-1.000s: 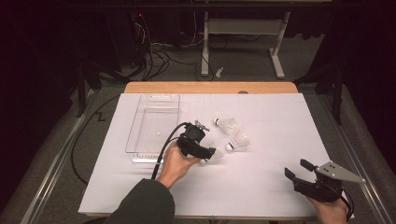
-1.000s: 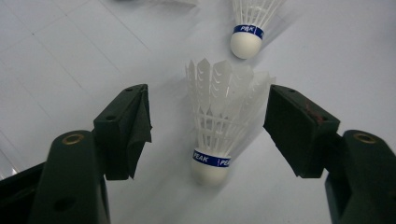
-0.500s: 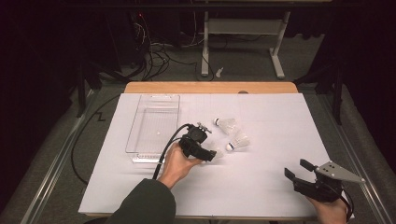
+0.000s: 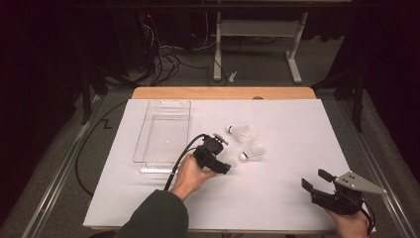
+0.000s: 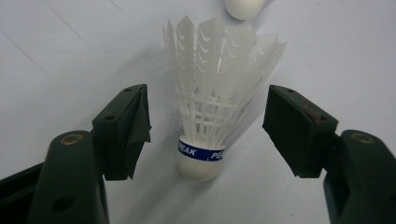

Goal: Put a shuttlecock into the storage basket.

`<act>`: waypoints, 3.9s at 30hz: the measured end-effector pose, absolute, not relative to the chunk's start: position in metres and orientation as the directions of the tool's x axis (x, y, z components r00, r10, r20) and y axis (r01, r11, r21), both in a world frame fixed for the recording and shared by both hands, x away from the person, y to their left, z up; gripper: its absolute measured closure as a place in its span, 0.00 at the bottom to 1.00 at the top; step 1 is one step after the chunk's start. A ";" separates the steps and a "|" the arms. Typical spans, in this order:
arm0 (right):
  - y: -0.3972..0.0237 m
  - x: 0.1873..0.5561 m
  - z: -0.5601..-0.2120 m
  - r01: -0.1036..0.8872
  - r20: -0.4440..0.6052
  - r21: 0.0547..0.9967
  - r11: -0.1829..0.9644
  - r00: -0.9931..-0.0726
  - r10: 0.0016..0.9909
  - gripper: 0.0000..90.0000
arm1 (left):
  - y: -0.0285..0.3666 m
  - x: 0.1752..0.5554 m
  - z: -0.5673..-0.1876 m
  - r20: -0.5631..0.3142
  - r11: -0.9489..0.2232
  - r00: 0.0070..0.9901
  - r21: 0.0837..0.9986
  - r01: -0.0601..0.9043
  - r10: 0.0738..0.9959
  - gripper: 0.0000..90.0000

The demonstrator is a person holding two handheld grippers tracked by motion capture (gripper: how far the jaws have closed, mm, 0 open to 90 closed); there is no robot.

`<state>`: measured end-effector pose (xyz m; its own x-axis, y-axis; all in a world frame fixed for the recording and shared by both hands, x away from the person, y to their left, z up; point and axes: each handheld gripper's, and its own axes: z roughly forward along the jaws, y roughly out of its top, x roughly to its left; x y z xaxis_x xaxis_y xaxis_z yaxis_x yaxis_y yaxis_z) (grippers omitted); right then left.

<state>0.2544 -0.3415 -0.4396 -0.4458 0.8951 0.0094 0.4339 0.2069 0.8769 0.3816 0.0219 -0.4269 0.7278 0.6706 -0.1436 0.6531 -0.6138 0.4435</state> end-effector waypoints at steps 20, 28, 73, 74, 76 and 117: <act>-0.341 0.254 -0.440 0.433 0.012 0.878 0.207 -0.451 0.893 0.34 | 0.014 0.384 -0.439 -0.149 -0.646 0.737 0.391 0.656 0.659 0.46; -0.341 0.255 -0.440 0.433 0.011 0.877 0.208 -0.452 0.892 0.34 | 0.012 0.384 -0.440 -0.157 -0.650 0.741 0.384 0.655 0.653 0.53; -0.341 0.254 -0.439 0.432 0.013 0.878 0.204 -0.449 0.893 0.34 | 0.018 0.375 -0.427 -0.134 -0.625 0.769 0.505 0.595 0.624 0.68; -0.341 0.254 -0.439 0.432 0.013 0.878 0.204 -0.449 0.893 0.34 | 0.018 0.374 -0.426 -0.132 -0.624 0.771 0.511 0.591 0.623 0.68; -0.341 0.254 -0.439 0.432 0.014 0.878 0.204 -0.449 0.893 0.34 | 0.019 0.373 -0.425 -0.136 -0.614 0.771 0.527 0.588 0.622 0.68; -0.341 0.254 -0.439 0.432 0.014 0.879 0.202 -0.447 0.894 0.34 | 0.051 0.358 -0.401 -0.109 -0.503 0.763 0.692 0.519 0.637 0.69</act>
